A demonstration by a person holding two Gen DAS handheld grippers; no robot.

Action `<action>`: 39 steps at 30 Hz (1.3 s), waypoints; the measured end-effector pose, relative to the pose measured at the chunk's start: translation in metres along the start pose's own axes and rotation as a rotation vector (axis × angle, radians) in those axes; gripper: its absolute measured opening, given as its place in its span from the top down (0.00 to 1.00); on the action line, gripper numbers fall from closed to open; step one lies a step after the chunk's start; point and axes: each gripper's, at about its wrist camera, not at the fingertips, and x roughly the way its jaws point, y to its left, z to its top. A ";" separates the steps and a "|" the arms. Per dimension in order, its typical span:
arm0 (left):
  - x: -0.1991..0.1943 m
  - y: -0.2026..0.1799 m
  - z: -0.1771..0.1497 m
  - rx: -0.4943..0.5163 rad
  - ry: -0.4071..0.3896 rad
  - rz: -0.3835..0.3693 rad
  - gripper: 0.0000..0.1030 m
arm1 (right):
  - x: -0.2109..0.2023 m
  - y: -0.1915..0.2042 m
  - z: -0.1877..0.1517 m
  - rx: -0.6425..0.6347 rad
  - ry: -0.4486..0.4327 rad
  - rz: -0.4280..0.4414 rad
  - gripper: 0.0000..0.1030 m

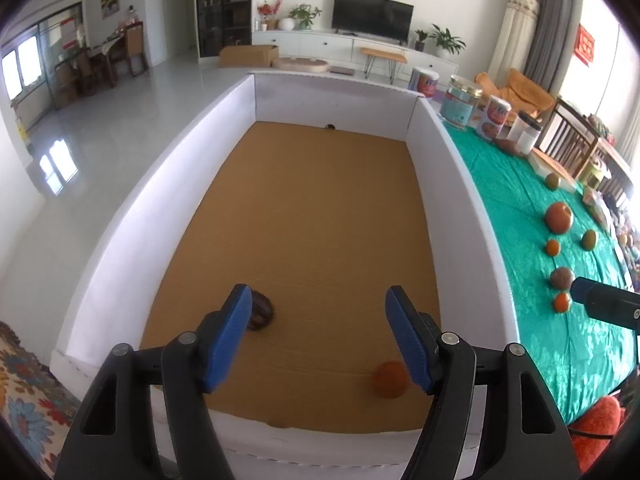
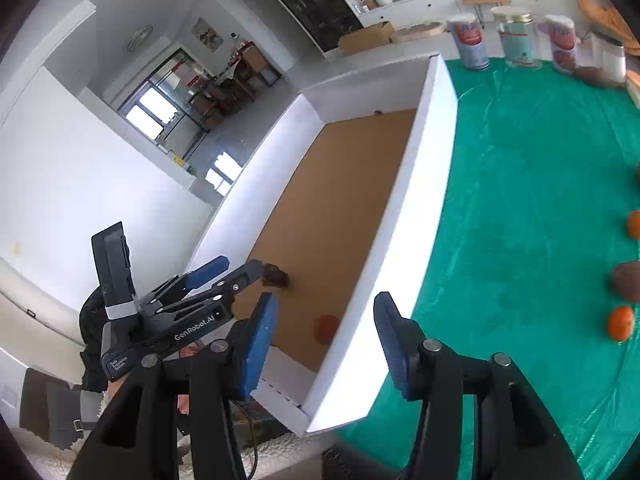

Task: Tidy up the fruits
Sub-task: 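Carry both fruits over the cardboard box and open both tools, then move both tools back over the table toward the remaining fruits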

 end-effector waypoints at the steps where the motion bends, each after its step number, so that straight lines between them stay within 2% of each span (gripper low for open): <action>1: -0.004 -0.008 0.001 0.007 -0.019 -0.022 0.30 | -0.014 -0.007 -0.005 -0.011 -0.034 -0.037 0.45; 3: -0.015 -0.028 0.003 0.037 -0.067 -0.091 0.29 | -0.043 -0.021 -0.020 -0.040 -0.109 -0.164 0.31; 4: -0.018 -0.040 0.003 0.064 -0.092 -0.125 0.25 | -0.057 -0.028 -0.031 -0.055 -0.145 -0.237 0.22; 5: -0.022 -0.052 0.002 0.095 -0.116 -0.144 0.19 | -0.068 -0.039 -0.043 -0.066 -0.174 -0.309 0.18; 7: -0.022 -0.076 -0.002 0.172 -0.152 -0.153 0.18 | -0.092 -0.060 -0.070 -0.058 -0.212 -0.441 0.17; 9: -0.014 -0.098 -0.008 0.252 -0.151 -0.145 0.18 | -0.110 -0.088 -0.094 -0.008 -0.226 -0.551 0.17; 11: 0.001 -0.111 -0.014 0.292 -0.104 -0.134 0.18 | -0.126 -0.115 -0.115 0.051 -0.233 -0.637 0.17; 13: 0.010 -0.116 -0.021 0.311 -0.058 -0.097 0.18 | -0.145 -0.132 -0.136 0.105 -0.250 -0.681 0.17; 15: 0.006 -0.117 -0.025 0.332 -0.086 -0.059 0.19 | -0.162 -0.144 -0.152 0.155 -0.271 -0.698 0.17; 17: 0.002 -0.112 -0.027 0.321 -0.081 -0.051 0.18 | -0.174 -0.151 -0.161 0.194 -0.289 -0.696 0.17; 22: -0.001 -0.100 -0.028 0.294 -0.072 -0.046 0.18 | -0.175 -0.158 -0.164 0.218 -0.315 -0.674 0.17; 24: -0.010 -0.103 -0.029 0.277 -0.113 -0.032 0.18 | -0.171 -0.157 -0.164 0.210 -0.311 -0.680 0.17; 26: -0.031 -0.109 -0.028 0.249 -0.201 -0.048 0.18 | -0.170 -0.158 -0.165 0.209 -0.317 -0.684 0.17; 28: -0.052 -0.124 -0.029 0.233 -0.275 -0.111 0.17 | -0.173 -0.158 -0.168 0.215 -0.335 -0.682 0.17; 30: -0.065 -0.144 -0.031 0.243 -0.289 -0.212 0.12 | -0.174 -0.161 -0.169 0.228 -0.340 -0.673 0.14; 33: -0.064 -0.179 -0.039 0.261 -0.228 -0.363 0.12 | -0.175 -0.164 -0.170 0.248 -0.339 -0.667 0.12; 36: -0.040 -0.214 -0.058 0.285 -0.126 -0.459 0.12 | -0.175 -0.164 -0.171 0.254 -0.338 -0.673 0.12; 39: -0.010 -0.241 -0.077 0.305 -0.079 -0.450 0.12 | -0.174 -0.164 -0.171 0.244 -0.335 -0.684 0.11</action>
